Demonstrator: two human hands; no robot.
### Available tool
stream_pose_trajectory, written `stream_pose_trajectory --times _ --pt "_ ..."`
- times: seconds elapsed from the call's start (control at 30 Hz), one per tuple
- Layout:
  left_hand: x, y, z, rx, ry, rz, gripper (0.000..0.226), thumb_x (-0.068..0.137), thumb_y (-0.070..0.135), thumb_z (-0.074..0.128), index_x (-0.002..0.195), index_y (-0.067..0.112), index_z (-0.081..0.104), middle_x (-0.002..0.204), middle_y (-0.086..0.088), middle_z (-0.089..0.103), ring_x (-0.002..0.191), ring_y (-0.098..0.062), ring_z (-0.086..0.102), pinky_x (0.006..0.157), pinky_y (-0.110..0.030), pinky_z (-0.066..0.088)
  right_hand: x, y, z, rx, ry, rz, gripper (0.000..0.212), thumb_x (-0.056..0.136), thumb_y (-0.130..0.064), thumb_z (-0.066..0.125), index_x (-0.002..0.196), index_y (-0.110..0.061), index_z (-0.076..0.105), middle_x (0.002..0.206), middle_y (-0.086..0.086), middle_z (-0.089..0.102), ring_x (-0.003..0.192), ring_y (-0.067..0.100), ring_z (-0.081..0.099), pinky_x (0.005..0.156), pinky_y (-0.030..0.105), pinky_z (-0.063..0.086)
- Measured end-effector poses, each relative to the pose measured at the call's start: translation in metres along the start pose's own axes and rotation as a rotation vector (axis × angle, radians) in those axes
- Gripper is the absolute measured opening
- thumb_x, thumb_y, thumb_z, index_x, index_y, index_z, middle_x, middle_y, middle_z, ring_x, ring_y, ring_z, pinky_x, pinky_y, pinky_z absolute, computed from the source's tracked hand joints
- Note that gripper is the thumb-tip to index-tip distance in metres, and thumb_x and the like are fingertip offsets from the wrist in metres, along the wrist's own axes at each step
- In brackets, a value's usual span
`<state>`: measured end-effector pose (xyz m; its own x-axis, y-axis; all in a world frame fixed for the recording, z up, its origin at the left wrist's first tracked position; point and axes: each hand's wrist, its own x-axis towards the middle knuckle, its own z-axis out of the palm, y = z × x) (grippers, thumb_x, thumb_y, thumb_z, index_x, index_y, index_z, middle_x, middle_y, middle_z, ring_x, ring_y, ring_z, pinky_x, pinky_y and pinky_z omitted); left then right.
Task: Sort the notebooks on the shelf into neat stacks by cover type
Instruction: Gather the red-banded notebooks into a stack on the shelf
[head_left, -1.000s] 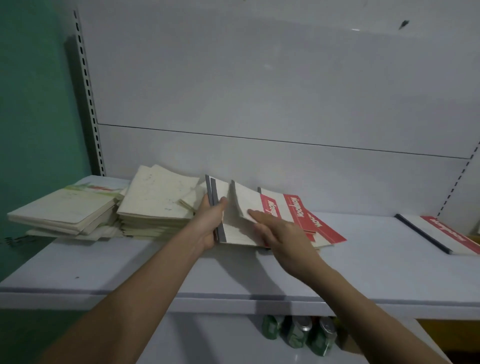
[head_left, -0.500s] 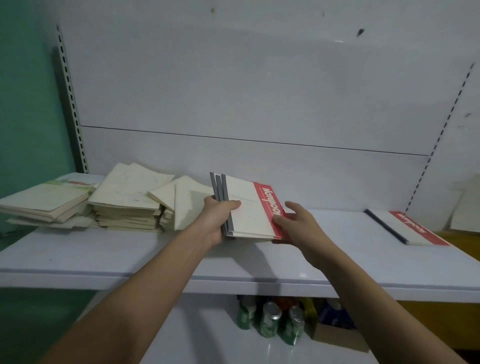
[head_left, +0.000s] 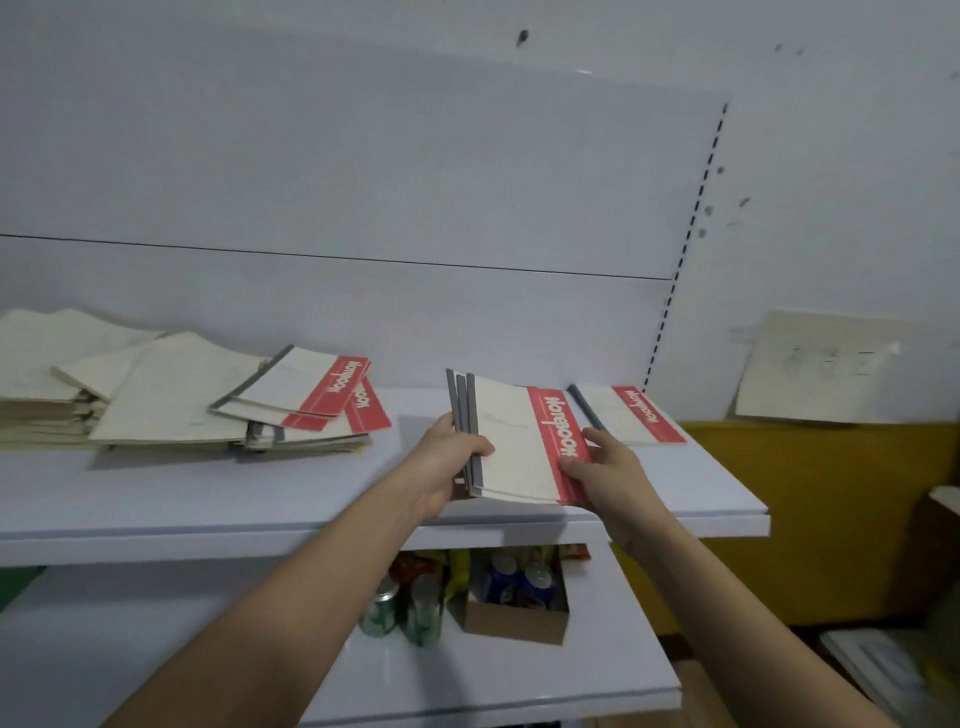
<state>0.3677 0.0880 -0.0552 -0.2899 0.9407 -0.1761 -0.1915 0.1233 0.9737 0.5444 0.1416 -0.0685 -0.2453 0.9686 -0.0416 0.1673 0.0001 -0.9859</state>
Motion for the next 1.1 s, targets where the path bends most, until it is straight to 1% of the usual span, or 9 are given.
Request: stream_pose_trajectory --times 0.1,0.23,0.37,0.47,0.63,0.77,0.87,0.97,1.1 --pt "0.017 -0.017 0.031 0.009 0.002 0.004 0.054 0.087 -0.009 0.06 0.135 0.011 0.042 0.122 -0.011 0.063 0.106 -0.025 0.062 0.089 -0.042 0.055 0.017 0.024 -0.03 -0.01 0.062 0.01 0.058 0.094 -0.017 0.061 0.145 -0.016 0.035 0.121 0.001 0.061 0.096 0.016 0.066 0.063 0.024 0.057" --pt "0.046 -0.038 0.065 0.023 0.096 0.032 0.058 0.087 -0.003 0.065 0.133 0.014 0.032 0.113 -0.005 0.062 0.1 -0.02 0.063 0.071 -0.031 0.055 0.047 0.046 -0.055 -0.022 0.136 0.026 0.049 0.093 -0.021 0.062 0.138 -0.019 0.044 0.121 -0.001 0.062 0.095 0.013 0.066 0.057 0.018 0.053" --pt "0.092 -0.049 0.092 0.058 0.062 0.045 0.039 0.088 -0.003 0.06 0.121 0.013 0.046 0.11 -0.003 0.066 0.1 -0.021 0.065 0.081 -0.036 0.055 0.086 0.052 -0.075 -0.074 0.195 0.019 0.051 0.092 -0.018 0.063 0.141 -0.019 0.045 0.128 0.001 0.058 0.103 0.014 0.059 0.075 0.028 0.057" --pt "0.133 -0.053 0.114 0.088 0.031 0.066 0.038 0.084 -0.006 0.057 0.119 0.008 0.058 0.112 -0.004 0.069 0.102 -0.021 0.065 0.089 -0.036 0.053 0.12 0.049 -0.091 -0.14 0.245 0.024 0.056 0.093 -0.017 0.063 0.144 -0.017 0.041 0.134 0.003 0.053 0.103 0.015 0.054 0.09 0.037 0.053" --pt "0.185 -0.061 0.152 0.141 0.04 0.121 0.038 0.081 -0.005 0.055 0.117 0.009 0.058 0.112 -0.003 0.067 0.103 -0.019 0.063 0.086 -0.032 0.052 0.175 0.05 -0.118 -0.21 0.327 -0.037 0.058 0.091 -0.011 0.065 0.143 -0.01 0.041 0.134 0.009 0.056 0.108 0.021 0.059 0.089 0.038 0.055" --pt "0.211 -0.062 0.172 0.322 0.007 0.141 0.044 0.076 0.013 0.055 0.119 0.021 0.054 0.118 0.0 0.065 0.105 -0.019 0.062 0.09 -0.035 0.053 0.211 0.056 -0.136 -0.332 0.364 -0.083 0.054 0.092 -0.013 0.063 0.142 -0.008 0.042 0.134 0.008 0.056 0.111 0.02 0.058 0.087 0.034 0.054" --pt "0.223 -0.072 0.179 0.679 0.044 0.159 0.04 0.077 0.027 0.052 0.117 0.025 0.053 0.116 0.001 0.064 0.108 -0.023 0.058 0.092 -0.038 0.049 0.231 0.066 -0.145 -0.501 0.329 -0.084 0.048 0.093 -0.019 0.061 0.138 -0.009 0.048 0.126 0.004 0.061 0.108 0.019 0.058 0.084 0.029 0.049" --pt "0.225 -0.086 0.186 1.02 0.149 0.314 0.028 0.094 0.033 0.044 0.118 0.02 0.05 0.126 0.001 0.054 0.125 -0.022 0.041 0.101 -0.036 0.034 0.249 0.089 -0.148 -0.691 0.319 -0.13 0.04 0.092 -0.034 0.055 0.127 -0.016 0.057 0.118 0.0 0.065 0.105 0.023 0.059 0.086 0.043 0.052" --pt "0.226 -0.088 0.187 1.069 0.183 0.351 0.041 0.096 0.046 0.043 0.13 0.025 0.049 0.137 0.002 0.047 0.13 -0.021 0.034 0.105 -0.033 0.027 0.256 0.101 -0.149 -0.583 0.352 -0.188 0.034 0.095 -0.034 0.053 0.125 -0.019 0.057 0.116 -0.003 0.063 0.101 0.017 0.06 0.081 0.043 0.056"
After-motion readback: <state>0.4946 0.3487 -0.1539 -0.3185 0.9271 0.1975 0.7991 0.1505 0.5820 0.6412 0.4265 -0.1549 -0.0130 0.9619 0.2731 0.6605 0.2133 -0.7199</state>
